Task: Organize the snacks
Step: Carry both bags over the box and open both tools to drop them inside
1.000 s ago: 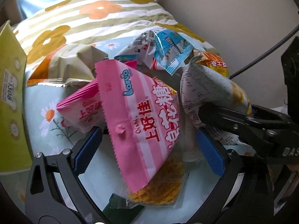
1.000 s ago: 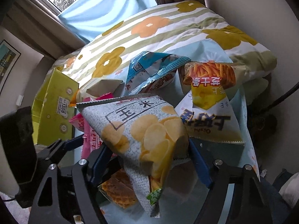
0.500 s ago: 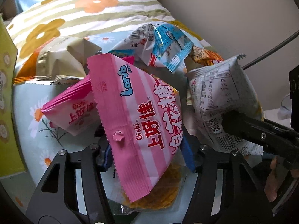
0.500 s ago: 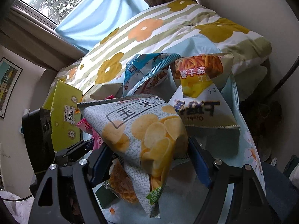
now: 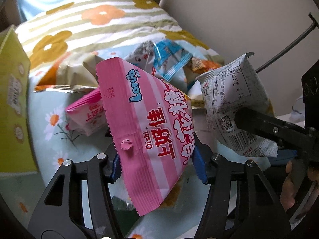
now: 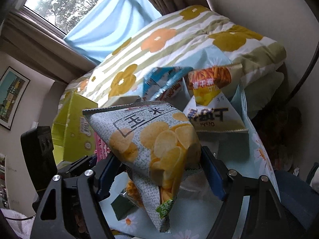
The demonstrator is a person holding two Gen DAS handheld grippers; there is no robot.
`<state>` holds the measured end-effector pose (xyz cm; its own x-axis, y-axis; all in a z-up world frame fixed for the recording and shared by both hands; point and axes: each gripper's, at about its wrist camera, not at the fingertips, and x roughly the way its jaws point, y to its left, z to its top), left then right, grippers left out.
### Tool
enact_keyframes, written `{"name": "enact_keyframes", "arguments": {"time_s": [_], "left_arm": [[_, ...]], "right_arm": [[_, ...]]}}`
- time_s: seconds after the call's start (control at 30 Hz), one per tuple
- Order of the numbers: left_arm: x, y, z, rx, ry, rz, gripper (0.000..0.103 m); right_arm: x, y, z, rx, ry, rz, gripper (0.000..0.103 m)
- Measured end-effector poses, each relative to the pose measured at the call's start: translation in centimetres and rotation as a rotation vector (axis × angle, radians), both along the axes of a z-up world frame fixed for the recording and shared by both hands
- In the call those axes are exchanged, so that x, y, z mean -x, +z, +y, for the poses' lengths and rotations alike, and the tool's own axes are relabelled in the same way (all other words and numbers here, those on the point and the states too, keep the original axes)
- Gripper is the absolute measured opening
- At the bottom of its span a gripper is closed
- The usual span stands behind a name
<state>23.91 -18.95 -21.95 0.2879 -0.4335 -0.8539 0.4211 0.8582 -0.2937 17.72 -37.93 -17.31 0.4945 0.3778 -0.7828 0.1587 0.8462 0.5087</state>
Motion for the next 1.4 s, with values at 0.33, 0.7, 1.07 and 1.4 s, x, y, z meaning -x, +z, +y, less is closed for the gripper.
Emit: {"name": "enact_keyframes", "arguments": {"time_s": [0.33,0.7,1.07,1.4], "left_arm": [[3.1,7.1,3.9,0.045,0.122,-0.128,0.054],[3.6,13.6,13.8,0.071,0.328,-0.250,0.054],[0.0,16.0,29.4,0.061,0.488,-0.288,0.054],[-5.9,11.9,39.2,-0.008,0.531,-0.195,0.054]], "right_arm": [[0.2,5.3,1.6,0.015,0.102,-0.125,0.075],[-3.8,9.5,9.0,-0.002,0.275,-0.239,0.075],[-9.8,11.3,20.9,-0.011,0.381,-0.294,0.075],[-13.0,8.9,29.2,0.028,0.367,-0.218,0.075]]}}
